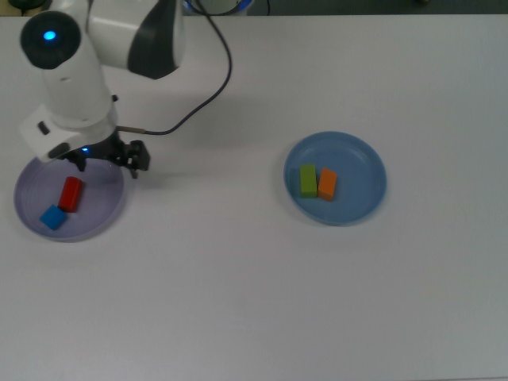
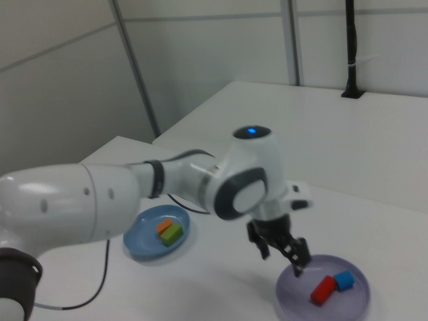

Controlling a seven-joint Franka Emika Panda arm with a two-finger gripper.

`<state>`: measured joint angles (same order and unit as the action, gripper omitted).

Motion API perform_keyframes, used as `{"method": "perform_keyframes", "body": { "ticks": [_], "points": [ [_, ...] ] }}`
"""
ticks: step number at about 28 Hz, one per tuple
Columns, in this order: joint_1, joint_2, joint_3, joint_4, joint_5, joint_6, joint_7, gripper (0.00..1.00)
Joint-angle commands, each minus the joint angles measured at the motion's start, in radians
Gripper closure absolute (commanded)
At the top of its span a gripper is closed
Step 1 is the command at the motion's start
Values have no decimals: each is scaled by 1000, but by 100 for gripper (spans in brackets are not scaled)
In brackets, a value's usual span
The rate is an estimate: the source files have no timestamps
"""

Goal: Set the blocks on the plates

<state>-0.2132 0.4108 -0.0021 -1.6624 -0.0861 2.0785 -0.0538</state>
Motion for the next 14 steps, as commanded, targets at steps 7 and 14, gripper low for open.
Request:
{"method": "perform_keyframes", "body": {
  "ticks": [7,14],
  "points": [
    [175,-107,-10,-8,16,-89,195,0],
    [192,-138,-9,93,17,-257,200,0]
  ]
}}
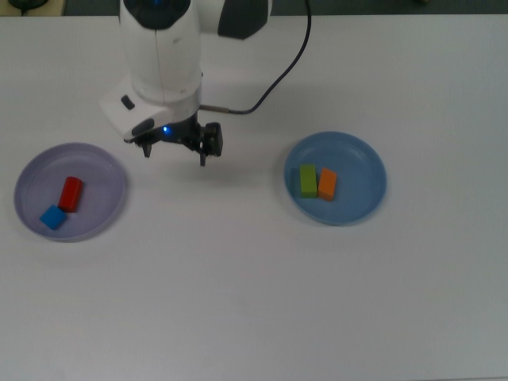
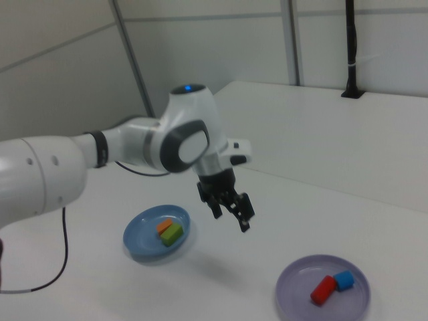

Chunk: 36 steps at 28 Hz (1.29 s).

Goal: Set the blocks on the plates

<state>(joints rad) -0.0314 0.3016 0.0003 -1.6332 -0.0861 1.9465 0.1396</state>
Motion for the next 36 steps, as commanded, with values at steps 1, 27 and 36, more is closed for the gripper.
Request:
{"method": "perform_keyframes", "body": {
  "ticks": [1,27,36],
  "points": [
    [10,-30,-11,79,17,-151,6,0],
    [12,-137,15,154,34,-281,26,0],
    [7,-154,9,184,81,-281,31,0]
  ]
}}
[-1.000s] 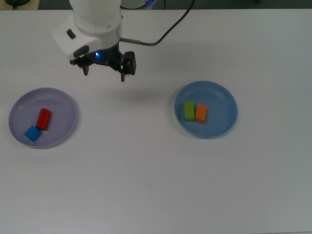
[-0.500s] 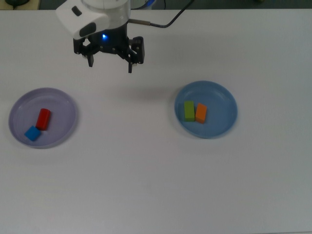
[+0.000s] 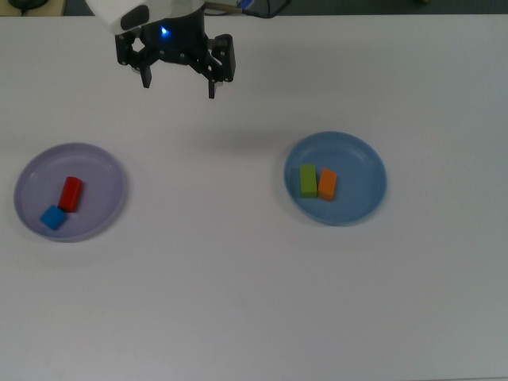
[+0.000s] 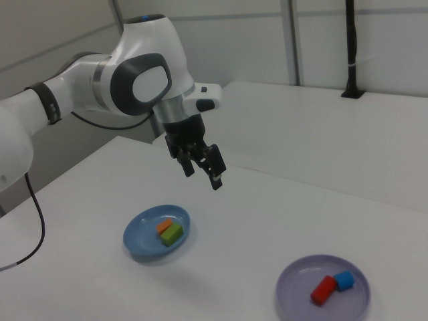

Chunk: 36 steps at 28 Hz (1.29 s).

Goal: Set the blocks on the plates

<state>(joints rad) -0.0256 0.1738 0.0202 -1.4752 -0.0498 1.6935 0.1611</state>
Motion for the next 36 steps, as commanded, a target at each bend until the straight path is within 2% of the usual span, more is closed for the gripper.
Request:
{"method": "perform_keyframes", "body": {
  "ticks": [1,3,11,23,32,36],
  "points": [
    [1,-39,-11,21,48,-28,6,0],
    [-13,-71,-16,7,63,-41,5,0],
    [-14,-116,-14,0,65,-178,9,0],
    [-16,-111,-16,1,65,-164,-12,0],
    [-16,-109,-28,0,53,-124,-74,0],
    [-17,-109,-28,-4,51,-126,-152,0]
  ]
}}
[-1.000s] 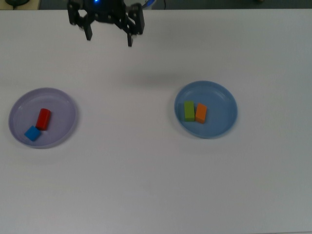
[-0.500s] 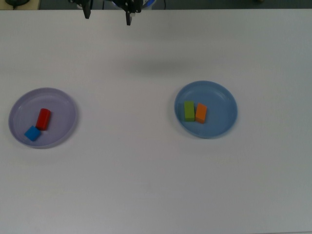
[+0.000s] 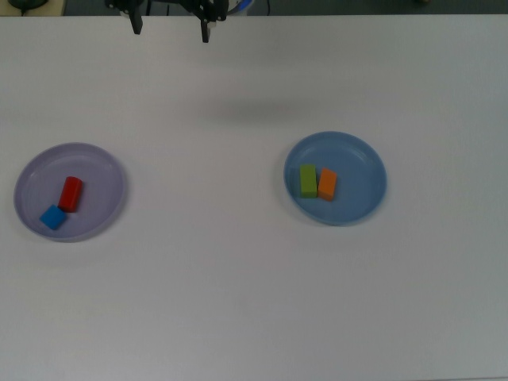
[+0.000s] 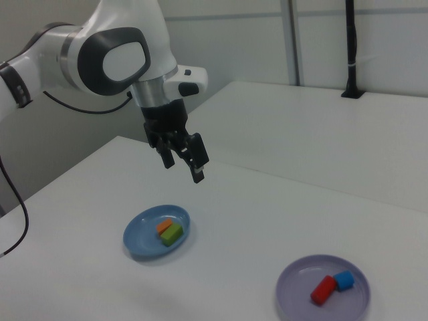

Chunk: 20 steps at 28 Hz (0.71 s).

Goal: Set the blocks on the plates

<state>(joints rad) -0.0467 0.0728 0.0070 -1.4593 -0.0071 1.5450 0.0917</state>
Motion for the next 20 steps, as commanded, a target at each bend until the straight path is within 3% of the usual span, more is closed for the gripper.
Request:
{"method": "perform_keyframes", "body": {
  "ticks": [1,20],
  "points": [
    [4,-8,-16,-19,10,24,-84,0],
    [-1,-1,-16,-18,10,27,-82,0]
  ]
}}
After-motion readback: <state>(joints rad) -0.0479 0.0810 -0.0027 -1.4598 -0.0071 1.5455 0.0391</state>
